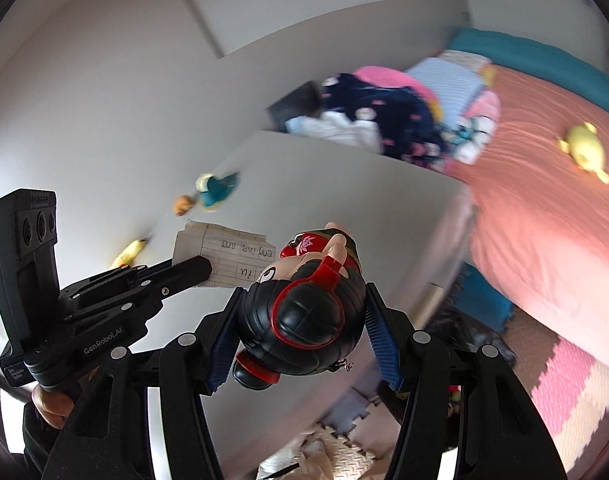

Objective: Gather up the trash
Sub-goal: 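Carry both items over the black bin and open both tools to drop them, then move both open tools back over the table toward the red heart and bread toy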

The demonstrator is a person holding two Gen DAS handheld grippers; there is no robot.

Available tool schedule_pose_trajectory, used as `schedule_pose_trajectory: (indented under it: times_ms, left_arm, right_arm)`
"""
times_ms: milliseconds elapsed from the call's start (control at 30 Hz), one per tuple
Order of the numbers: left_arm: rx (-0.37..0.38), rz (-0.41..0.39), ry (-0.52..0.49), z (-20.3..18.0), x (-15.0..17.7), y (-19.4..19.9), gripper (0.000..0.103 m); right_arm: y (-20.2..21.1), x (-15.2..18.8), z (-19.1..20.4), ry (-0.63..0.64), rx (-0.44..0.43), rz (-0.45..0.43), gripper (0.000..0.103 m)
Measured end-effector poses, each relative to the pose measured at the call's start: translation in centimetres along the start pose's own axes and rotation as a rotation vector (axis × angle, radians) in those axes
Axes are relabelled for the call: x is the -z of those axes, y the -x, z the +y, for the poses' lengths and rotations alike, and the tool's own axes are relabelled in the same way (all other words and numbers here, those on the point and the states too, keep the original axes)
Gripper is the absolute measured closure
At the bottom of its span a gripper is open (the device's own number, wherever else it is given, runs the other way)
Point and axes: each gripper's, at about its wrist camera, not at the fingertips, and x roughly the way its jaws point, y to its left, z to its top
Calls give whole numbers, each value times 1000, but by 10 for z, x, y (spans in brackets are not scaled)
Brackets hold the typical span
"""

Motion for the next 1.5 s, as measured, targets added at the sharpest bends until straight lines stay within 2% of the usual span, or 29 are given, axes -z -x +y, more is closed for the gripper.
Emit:
schedule_pose_trajectory:
  times_ms: [233, 400, 500, 533, 567, 600, 667, 700, 833, 1000, 1500]
  left_arm:
    - [104, 95, -128, -70, 1, -45, 91]
    - [169, 160, -183, -106, 5, -71, 91]
    - [198, 208, -212, -124, 9, -90, 89]
    - [226, 252, -224, -129, 11, -100, 88]
    - [233, 274, -228, -130, 12, -105, 79]
    - [212, 294, -234, -134, 15, -113, 50]
    - [166, 302, -238, -135, 17, -124, 7]
    - [143, 291, -231, -134, 17, -127, 6]
    - [142, 312, -186, -126, 13, -134, 6]
    - [132, 296, -174, -120, 5, -134, 6]
    - [116, 258, -119, -92, 0, -115, 6]
  right_arm:
    - [36, 26, -71, -131, 102, -20, 44]
    - [47, 42, -108, -204, 151, -17, 44]
    - [45, 48, -127, -229, 161, 20, 44]
    - [44, 50, -134, -242, 168, 39, 43]
    - [44, 53, -140, -259, 187, 44, 43]
    - [45, 55, -144, -266, 199, 41, 40]
    - [53, 58, -154, -287, 224, 11, 34]
    - [58, 59, -160, -304, 229, -6, 33]
    - [70, 58, -175, -329, 240, -37, 33]
    - [71, 56, -179, -332, 230, -48, 33]
    - [56, 39, -140, -245, 168, -40, 33]
